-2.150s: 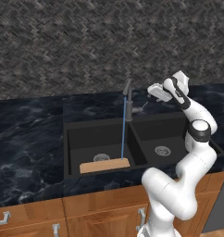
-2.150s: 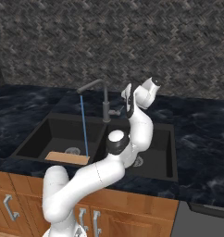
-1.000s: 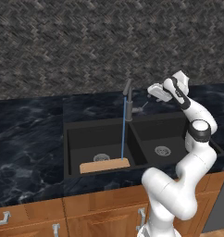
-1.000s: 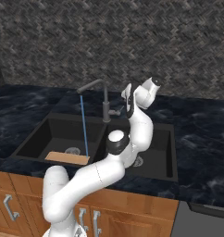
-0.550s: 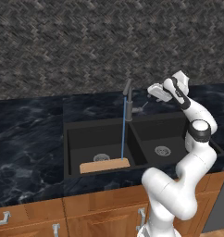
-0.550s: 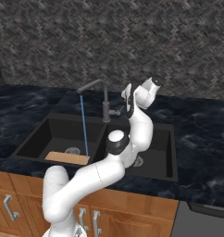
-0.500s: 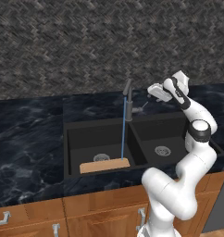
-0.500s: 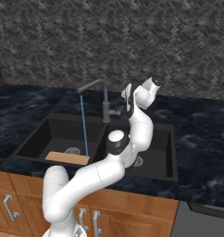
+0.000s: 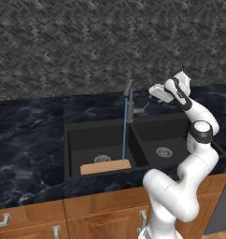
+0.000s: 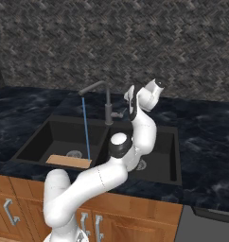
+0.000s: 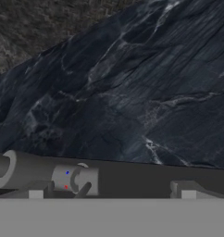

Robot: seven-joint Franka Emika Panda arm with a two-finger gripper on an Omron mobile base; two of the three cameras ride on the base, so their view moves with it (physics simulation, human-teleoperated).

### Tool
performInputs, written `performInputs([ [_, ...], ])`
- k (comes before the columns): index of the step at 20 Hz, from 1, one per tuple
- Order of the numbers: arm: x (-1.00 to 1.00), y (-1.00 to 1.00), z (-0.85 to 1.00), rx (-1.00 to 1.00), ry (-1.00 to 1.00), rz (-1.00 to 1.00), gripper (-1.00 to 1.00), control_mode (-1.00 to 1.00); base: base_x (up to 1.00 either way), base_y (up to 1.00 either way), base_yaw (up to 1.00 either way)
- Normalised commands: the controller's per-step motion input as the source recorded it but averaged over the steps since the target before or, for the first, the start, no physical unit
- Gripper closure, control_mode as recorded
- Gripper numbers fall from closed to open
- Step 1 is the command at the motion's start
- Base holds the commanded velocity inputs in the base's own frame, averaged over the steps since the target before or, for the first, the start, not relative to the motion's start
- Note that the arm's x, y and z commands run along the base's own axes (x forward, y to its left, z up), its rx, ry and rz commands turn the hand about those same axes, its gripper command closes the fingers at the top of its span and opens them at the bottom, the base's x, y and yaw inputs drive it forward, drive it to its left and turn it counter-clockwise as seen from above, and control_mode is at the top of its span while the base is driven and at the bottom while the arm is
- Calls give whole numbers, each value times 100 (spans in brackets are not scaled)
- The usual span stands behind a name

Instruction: Turn on the sink faucet with hot water and rinse the cutting board for ten seconds, then turn off the faucet. Push the cutting board to reach the water if necessary.

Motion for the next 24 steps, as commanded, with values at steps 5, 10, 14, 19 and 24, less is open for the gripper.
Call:
performInputs([
  [5,0,0,0,0,0,0,-100,-100,0,0,0],
  [10,0,0,0,0,0,0,-100,-100,0,0,0],
  [14,0,0,0,0,0,0,-100,-100,0,0,0],
  [19,0,0,0,0,0,0,-100,-100,0,0,0],
  [24,0,0,0,0,0,0,-100,-100,0,0,0],
])
